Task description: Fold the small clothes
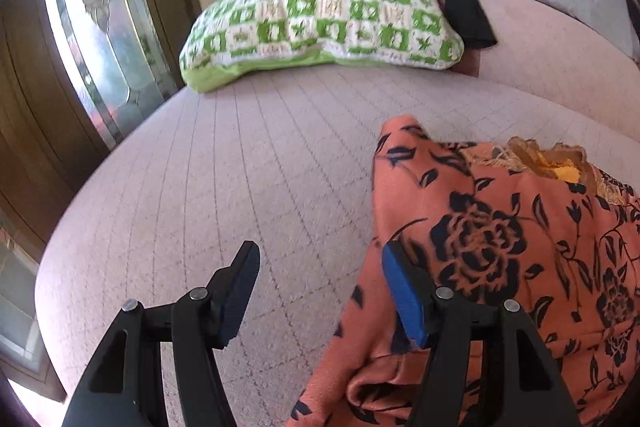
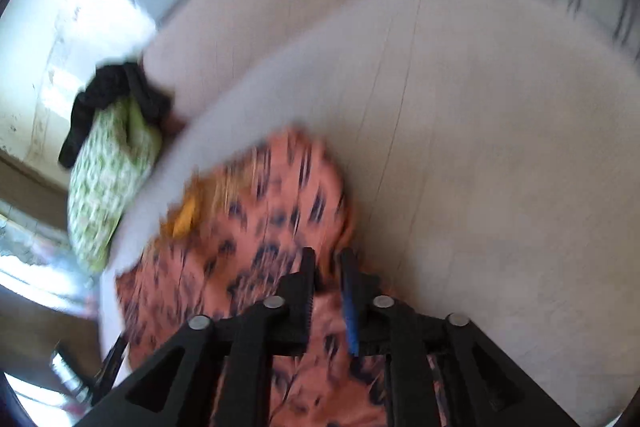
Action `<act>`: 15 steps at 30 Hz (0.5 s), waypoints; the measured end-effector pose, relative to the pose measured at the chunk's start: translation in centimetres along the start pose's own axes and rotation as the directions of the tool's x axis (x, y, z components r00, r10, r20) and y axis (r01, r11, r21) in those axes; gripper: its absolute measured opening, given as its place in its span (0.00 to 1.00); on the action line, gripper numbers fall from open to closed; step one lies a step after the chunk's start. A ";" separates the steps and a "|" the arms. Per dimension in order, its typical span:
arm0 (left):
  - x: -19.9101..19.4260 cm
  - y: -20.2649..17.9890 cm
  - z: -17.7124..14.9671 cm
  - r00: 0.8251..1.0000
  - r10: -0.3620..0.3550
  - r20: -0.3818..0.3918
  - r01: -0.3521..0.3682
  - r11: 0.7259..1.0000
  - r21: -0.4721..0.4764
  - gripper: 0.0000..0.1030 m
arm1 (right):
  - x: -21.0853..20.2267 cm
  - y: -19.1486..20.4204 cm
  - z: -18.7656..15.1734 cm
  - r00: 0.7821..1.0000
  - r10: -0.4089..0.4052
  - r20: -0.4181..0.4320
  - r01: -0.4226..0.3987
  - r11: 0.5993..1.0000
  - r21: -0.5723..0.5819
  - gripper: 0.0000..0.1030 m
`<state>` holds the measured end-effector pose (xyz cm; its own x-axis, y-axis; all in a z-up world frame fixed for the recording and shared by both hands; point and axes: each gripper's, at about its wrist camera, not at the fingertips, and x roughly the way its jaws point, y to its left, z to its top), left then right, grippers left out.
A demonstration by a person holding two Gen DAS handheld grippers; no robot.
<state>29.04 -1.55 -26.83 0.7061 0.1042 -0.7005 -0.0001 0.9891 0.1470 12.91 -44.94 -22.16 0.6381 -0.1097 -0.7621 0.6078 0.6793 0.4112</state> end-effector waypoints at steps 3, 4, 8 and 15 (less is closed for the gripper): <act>-1.6 -0.9 0.2 0.996 -0.056 0.069 0.055 0.998 0.006 0.65 | -0.2 2.3 -0.5 0.994 0.083 0.068 -0.075 0.991 -0.115 0.18; -2.0 -1.4 0.2 0.994 -0.064 0.091 0.062 0.998 0.020 0.73 | 0.4 2.9 -0.7 0.991 0.123 0.047 -0.116 0.984 -0.134 0.18; -0.8 -3.9 -0.2 0.997 -0.068 0.046 0.063 0.993 0.104 0.92 | 6.4 2.6 -1.3 0.986 0.105 -0.128 -0.114 0.992 -0.061 0.25; 3.8 -3.8 -0.2 0.967 -0.146 -0.207 0.157 0.987 0.036 1.00 | 8.1 0.0 -2.2 0.970 0.178 -0.164 -0.166 0.982 0.084 0.28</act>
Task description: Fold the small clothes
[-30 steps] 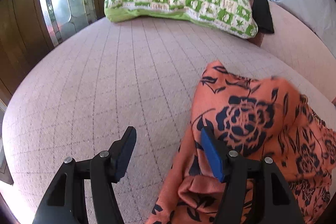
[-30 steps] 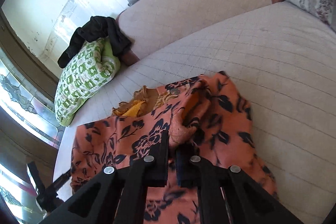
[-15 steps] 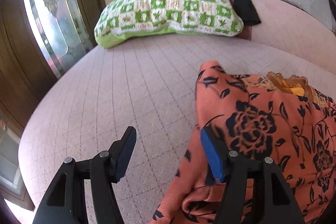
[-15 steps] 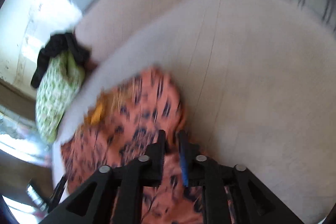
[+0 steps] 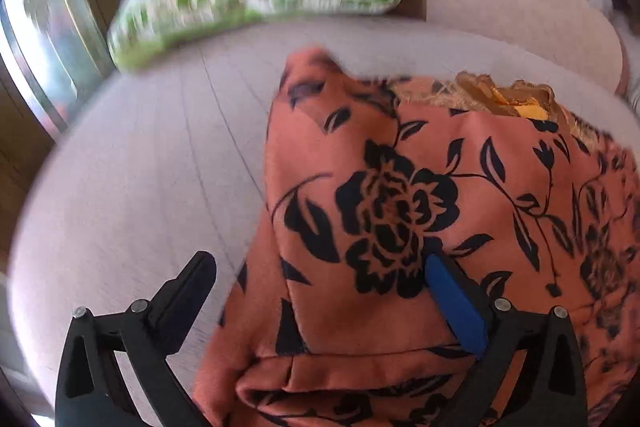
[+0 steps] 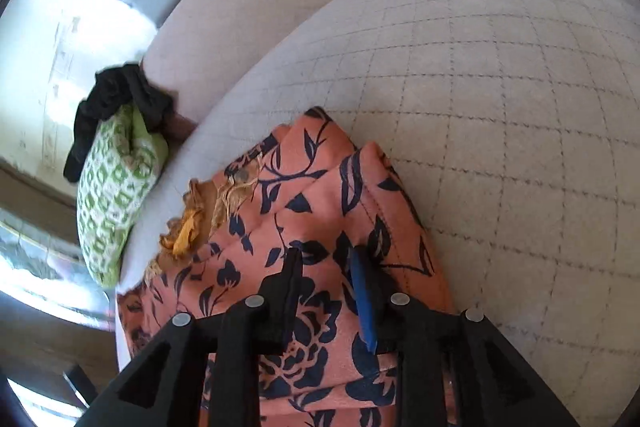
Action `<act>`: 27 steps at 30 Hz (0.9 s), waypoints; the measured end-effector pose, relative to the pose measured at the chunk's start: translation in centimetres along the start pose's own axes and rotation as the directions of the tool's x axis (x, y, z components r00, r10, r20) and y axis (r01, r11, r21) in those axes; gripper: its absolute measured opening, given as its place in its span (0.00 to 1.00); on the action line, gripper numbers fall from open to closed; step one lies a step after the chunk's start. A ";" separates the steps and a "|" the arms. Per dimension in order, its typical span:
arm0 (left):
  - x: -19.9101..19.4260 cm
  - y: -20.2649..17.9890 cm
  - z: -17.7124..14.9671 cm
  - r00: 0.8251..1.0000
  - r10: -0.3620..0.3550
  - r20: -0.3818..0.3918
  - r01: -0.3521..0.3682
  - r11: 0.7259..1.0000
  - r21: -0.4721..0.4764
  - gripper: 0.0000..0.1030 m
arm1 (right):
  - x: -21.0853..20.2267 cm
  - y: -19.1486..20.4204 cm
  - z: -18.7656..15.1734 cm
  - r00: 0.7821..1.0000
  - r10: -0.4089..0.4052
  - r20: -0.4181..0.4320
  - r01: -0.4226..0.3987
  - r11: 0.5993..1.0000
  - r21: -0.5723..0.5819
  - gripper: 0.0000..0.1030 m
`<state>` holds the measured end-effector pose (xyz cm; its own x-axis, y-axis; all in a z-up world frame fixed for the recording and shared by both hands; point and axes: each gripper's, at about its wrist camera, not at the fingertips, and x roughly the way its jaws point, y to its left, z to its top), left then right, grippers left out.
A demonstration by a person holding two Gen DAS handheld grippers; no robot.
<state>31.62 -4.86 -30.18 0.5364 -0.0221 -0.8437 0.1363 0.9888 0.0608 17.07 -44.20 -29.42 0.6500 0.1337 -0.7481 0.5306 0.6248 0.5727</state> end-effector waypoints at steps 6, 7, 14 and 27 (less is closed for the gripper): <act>-0.3 -0.2 0.3 1.000 0.001 0.013 -0.001 1.000 -0.030 1.00 | 0.4 0.3 0.2 1.000 -0.007 -0.007 0.007 1.000 -0.017 0.29; -0.3 -0.2 0.3 0.999 0.018 -0.029 -0.020 0.999 -0.051 1.00 | 0.8 0.9 0.1 1.000 -0.015 -0.002 0.015 0.999 -0.033 0.29; -0.8 -0.5 0.1 1.000 0.015 -0.015 -0.016 0.999 -0.046 1.00 | 0.8 1.1 -0.3 0.999 -0.038 0.039 0.042 0.993 -0.112 0.29; -8.0 -1.8 -5.1 0.990 0.091 0.107 -0.083 0.993 -0.078 1.00 | -4.6 2.4 -2.0 0.997 -0.040 0.064 0.052 0.979 -0.198 0.29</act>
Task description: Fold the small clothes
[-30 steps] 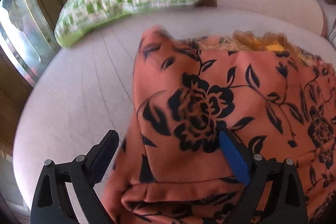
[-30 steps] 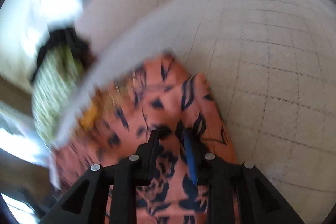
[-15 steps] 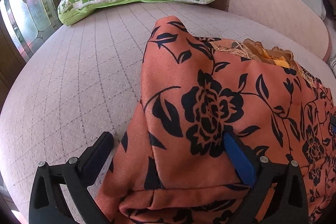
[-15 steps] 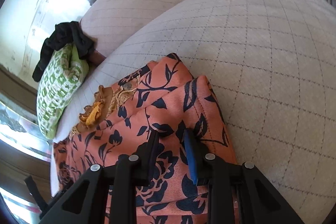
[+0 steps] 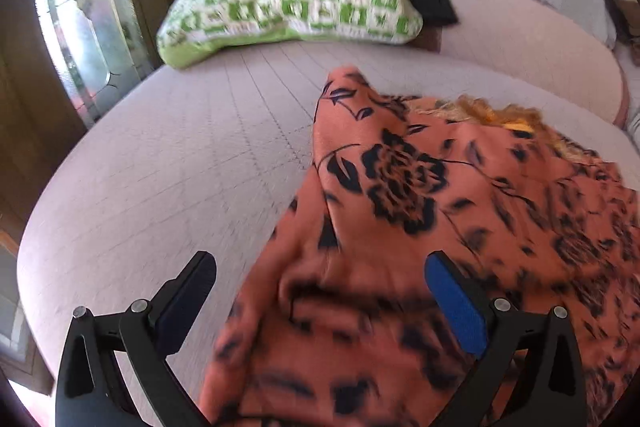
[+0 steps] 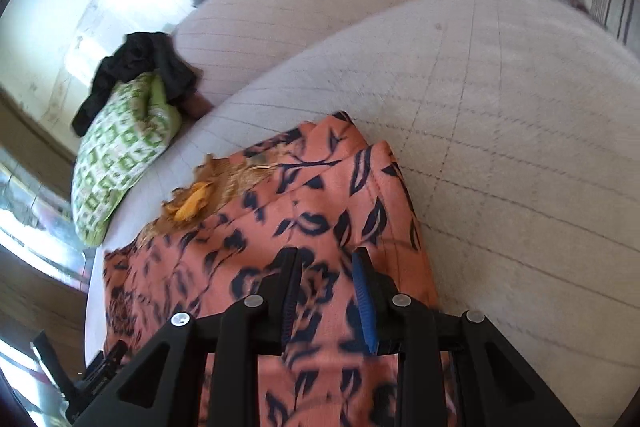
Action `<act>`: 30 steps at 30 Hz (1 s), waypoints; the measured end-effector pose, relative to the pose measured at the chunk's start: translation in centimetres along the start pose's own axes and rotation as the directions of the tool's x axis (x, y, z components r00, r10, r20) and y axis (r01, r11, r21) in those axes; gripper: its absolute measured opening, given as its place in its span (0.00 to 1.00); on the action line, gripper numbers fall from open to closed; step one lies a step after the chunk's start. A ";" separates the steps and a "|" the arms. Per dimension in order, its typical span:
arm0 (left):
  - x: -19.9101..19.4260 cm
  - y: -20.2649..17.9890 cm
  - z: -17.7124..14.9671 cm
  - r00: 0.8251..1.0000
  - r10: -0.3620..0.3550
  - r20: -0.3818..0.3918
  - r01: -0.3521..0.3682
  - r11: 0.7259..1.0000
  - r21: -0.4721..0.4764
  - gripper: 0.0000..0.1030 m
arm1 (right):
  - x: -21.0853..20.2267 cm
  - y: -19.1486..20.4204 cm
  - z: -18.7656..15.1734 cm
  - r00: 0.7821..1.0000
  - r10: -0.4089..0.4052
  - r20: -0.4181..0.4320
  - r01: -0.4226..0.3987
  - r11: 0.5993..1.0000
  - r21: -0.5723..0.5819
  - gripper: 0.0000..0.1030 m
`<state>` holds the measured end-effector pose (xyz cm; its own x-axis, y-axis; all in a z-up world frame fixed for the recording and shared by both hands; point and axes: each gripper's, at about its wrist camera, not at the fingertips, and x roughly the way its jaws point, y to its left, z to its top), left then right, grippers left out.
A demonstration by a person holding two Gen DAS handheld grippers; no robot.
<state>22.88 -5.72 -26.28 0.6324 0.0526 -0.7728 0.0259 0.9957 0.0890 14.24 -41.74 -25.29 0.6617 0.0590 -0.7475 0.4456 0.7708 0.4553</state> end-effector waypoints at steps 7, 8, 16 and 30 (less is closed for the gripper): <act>-6.7 -2.9 -5.1 0.997 -0.074 0.005 0.073 0.992 0.104 1.00 | -5.3 2.0 -4.0 1.000 0.013 -0.022 -0.016 0.991 -0.132 0.65; -7.7 -3.2 -5.9 0.997 -0.076 0.009 0.074 0.989 0.125 1.00 | -6.0 1.9 -4.7 0.999 0.018 -0.028 -0.022 0.991 -0.135 0.72; -6.2 -4.4 -9.6 0.977 0.035 -0.212 0.013 0.975 0.224 1.00 | -6.9 -3.9 -12.1 0.962 0.020 -0.272 -0.019 1.000 0.006 0.75; -9.4 8.4 -6.4 0.959 -0.112 -0.262 0.096 0.993 -0.074 1.00 | -13.0 -9.5 -12.1 0.948 0.200 -0.247 -0.148 0.966 0.211 0.76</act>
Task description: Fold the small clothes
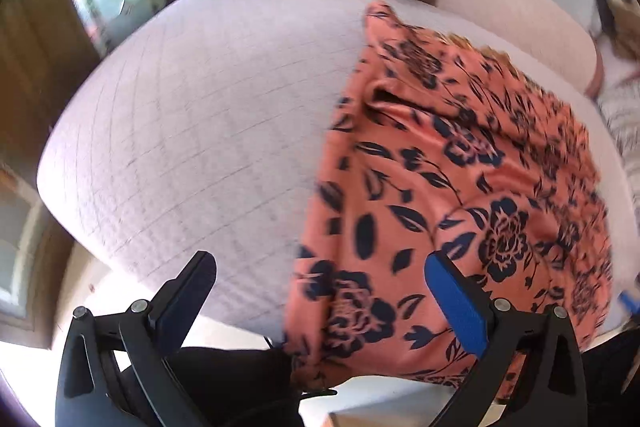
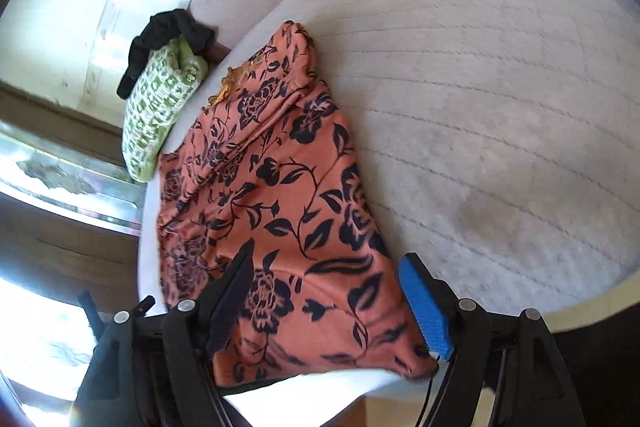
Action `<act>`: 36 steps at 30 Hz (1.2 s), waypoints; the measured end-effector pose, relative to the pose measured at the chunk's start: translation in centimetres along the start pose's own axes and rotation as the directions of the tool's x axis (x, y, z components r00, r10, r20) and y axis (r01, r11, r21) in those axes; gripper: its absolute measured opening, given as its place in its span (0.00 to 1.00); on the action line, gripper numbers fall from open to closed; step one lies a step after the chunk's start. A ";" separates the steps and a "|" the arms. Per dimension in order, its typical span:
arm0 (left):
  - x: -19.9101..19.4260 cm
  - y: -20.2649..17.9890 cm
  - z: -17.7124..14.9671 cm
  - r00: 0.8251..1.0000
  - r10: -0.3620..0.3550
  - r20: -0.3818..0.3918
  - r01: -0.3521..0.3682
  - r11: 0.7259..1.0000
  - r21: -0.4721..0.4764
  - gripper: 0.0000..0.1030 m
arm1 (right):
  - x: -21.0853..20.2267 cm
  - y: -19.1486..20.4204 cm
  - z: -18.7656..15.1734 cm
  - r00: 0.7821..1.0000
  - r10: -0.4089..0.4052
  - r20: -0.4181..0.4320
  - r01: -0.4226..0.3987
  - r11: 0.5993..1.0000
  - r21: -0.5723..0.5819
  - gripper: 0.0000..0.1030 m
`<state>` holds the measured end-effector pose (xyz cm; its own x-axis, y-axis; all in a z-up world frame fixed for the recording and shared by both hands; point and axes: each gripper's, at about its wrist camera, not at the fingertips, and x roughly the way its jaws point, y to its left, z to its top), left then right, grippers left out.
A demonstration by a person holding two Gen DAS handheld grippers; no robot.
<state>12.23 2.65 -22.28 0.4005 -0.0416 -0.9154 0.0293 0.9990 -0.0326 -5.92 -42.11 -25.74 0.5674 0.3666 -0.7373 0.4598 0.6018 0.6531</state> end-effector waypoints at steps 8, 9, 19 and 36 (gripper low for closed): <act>1.6 2.3 -1.4 0.997 0.007 -0.077 -0.004 1.000 0.028 0.99 | 2.8 -1.8 -2.5 0.988 -0.029 -0.149 0.035 0.999 0.037 0.76; 1.8 2.4 -2.0 0.995 -0.009 -0.099 0.013 0.999 0.042 0.97 | 3.3 -1.9 -2.8 0.985 -0.034 -0.167 0.041 0.998 0.044 0.76; 4.1 4.3 -7.4 0.956 -0.126 -0.263 0.131 0.991 0.003 0.60 | 4.8 -2.5 -4.2 0.965 -0.119 -0.232 0.125 0.992 0.013 0.78; 6.9 1.9 -9.0 0.884 -0.262 -0.388 0.265 0.963 -0.046 0.09 | 7.7 -1.3 -6.2 0.943 -0.090 -0.322 0.086 0.996 -0.025 0.40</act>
<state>6.82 4.43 -32.27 -0.0091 -0.2933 -0.9560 0.0922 0.9517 -0.2929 -6.44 -35.68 -33.35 0.2737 0.5197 -0.8093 0.4895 0.6490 0.5823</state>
